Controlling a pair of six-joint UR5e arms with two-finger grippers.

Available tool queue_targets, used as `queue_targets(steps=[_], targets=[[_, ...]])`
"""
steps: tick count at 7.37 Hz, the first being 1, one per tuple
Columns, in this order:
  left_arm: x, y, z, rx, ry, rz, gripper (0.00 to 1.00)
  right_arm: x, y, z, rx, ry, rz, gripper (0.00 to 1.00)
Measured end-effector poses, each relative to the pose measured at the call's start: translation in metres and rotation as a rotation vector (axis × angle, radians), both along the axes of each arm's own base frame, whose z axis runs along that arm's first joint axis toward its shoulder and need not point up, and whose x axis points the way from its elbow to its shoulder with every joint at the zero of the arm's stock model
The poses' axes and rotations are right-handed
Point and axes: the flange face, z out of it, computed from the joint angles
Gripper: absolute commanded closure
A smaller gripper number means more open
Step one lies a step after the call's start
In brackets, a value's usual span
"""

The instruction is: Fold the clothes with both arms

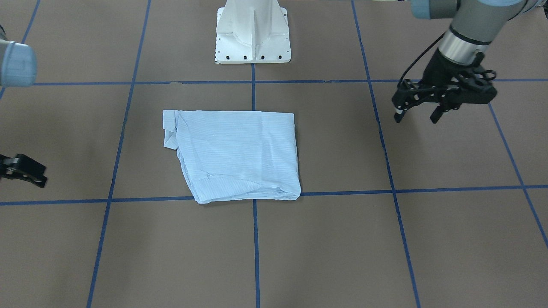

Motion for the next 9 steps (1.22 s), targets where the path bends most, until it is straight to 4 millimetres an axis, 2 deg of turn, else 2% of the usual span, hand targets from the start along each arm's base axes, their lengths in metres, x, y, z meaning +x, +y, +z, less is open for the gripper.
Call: queue_targets(steps=[2, 4, 5, 6, 8, 9], targets=[[-0.079, 0.003, 0.055, 0.064, -0.085, 0.039, 0.00, 0.061, 0.023, 0.054, 0.023, 0.017, -0.074, 0.00], [-0.153, 0.012, 0.121, 0.093, -0.150, 0.086, 0.00, 0.097, 0.050, 0.099, 0.024, 0.019, -0.115, 0.00], [-0.171, 0.018, 0.148, 0.085, -0.161, 0.103, 0.00, 0.109, 0.062, 0.117, 0.012, 0.021, -0.116, 0.00], [-0.178, 0.015, 0.164, 0.058, -0.152, 0.095, 0.00, 0.116, 0.070, 0.126, 0.003, 0.023, -0.110, 0.00], [-0.178, -0.016, 0.182, -0.007, -0.101, 0.016, 0.00, 0.119, 0.080, 0.130, -0.003, 0.023, -0.104, 0.00], [-0.177, -0.023, 0.189, -0.010, -0.088, -0.002, 0.00, 0.120, 0.086, 0.137, -0.014, 0.023, -0.103, 0.00]])
